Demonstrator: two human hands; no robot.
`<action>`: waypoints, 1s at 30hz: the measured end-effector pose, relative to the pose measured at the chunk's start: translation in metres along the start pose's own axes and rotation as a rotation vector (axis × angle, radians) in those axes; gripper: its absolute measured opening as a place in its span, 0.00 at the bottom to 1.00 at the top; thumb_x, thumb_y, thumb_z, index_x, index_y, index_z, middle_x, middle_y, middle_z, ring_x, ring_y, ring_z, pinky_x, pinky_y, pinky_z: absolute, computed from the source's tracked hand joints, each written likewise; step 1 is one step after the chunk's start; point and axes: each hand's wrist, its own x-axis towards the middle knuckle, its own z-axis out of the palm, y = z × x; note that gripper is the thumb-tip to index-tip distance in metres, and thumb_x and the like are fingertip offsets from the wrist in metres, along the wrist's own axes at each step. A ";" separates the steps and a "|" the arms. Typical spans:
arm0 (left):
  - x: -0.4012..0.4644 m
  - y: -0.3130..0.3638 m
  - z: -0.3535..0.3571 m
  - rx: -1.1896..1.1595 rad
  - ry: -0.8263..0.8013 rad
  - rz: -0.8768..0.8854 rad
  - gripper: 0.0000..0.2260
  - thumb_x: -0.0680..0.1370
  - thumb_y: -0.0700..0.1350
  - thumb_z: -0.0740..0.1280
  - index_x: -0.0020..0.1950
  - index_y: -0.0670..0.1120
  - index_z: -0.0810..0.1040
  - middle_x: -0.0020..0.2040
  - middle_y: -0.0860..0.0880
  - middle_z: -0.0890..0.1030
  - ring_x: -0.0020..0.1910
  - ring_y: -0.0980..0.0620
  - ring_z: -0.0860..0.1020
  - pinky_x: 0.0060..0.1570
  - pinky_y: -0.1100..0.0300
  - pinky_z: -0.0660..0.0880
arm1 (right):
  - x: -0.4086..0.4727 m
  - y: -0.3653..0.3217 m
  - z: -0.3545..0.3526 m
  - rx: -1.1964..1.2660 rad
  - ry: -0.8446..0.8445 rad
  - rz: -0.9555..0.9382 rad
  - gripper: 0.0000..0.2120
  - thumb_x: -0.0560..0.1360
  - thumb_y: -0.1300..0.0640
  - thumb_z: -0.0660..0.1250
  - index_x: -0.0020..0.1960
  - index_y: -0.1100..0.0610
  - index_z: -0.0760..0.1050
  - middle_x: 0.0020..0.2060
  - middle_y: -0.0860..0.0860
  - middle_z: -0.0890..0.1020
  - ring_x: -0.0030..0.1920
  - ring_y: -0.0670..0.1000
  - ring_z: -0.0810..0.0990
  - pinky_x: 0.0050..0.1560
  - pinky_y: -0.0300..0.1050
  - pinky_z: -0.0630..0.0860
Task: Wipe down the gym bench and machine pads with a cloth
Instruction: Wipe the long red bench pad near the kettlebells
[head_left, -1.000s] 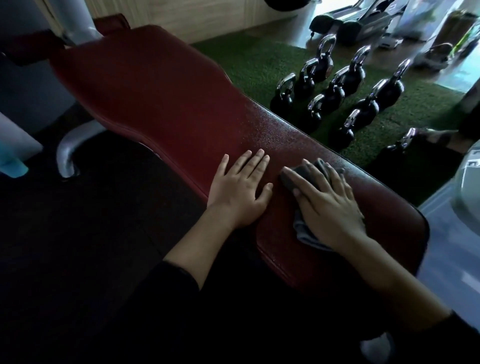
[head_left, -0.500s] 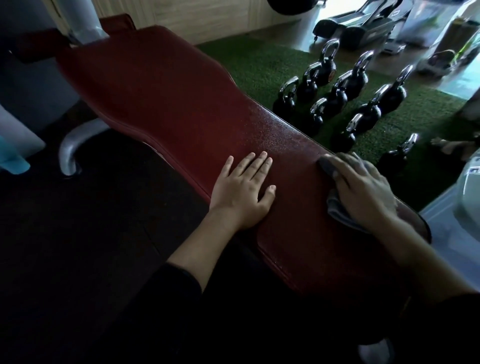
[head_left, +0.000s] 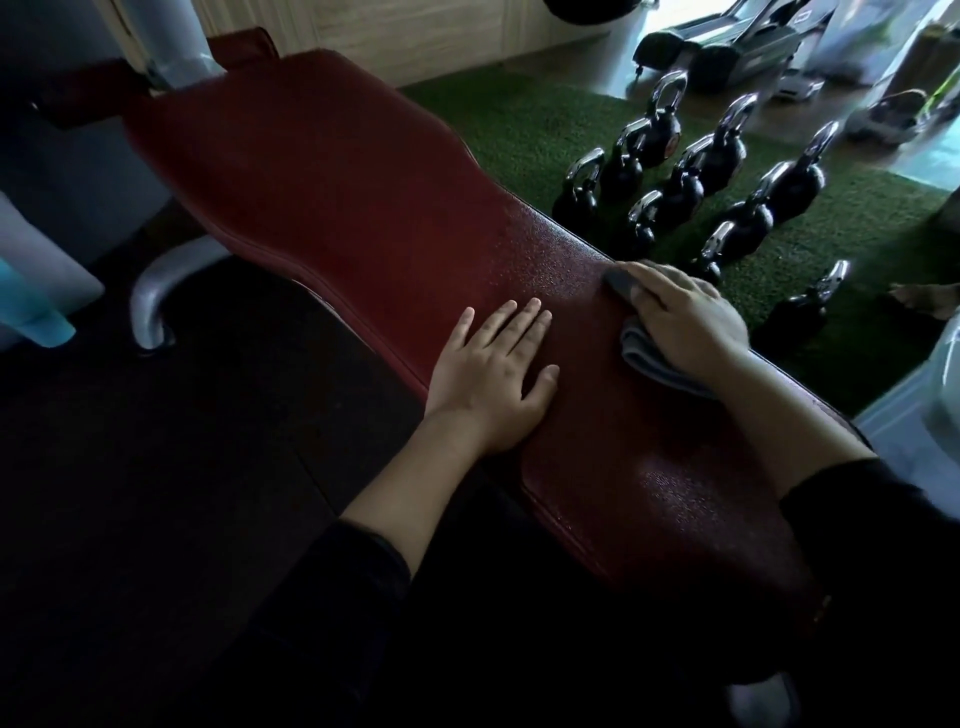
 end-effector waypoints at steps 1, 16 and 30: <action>0.000 0.000 0.000 0.002 -0.002 0.000 0.27 0.82 0.59 0.46 0.80 0.52 0.46 0.79 0.56 0.46 0.78 0.57 0.43 0.75 0.51 0.37 | -0.008 0.008 -0.003 0.004 0.008 0.017 0.19 0.81 0.42 0.51 0.71 0.34 0.62 0.73 0.40 0.65 0.73 0.53 0.63 0.72 0.52 0.61; 0.001 0.000 -0.002 -0.005 -0.001 -0.009 0.28 0.82 0.58 0.45 0.80 0.49 0.44 0.79 0.55 0.45 0.77 0.58 0.42 0.75 0.52 0.37 | -0.009 -0.041 0.016 -0.058 0.058 -0.148 0.19 0.81 0.43 0.51 0.71 0.33 0.60 0.74 0.40 0.64 0.75 0.51 0.57 0.72 0.53 0.56; -0.001 -0.004 0.005 -0.031 0.029 0.026 0.27 0.83 0.57 0.46 0.79 0.49 0.46 0.79 0.54 0.45 0.77 0.58 0.42 0.75 0.54 0.36 | -0.088 0.014 0.013 0.007 0.300 -0.142 0.21 0.78 0.46 0.52 0.67 0.46 0.74 0.66 0.48 0.75 0.67 0.59 0.70 0.65 0.59 0.67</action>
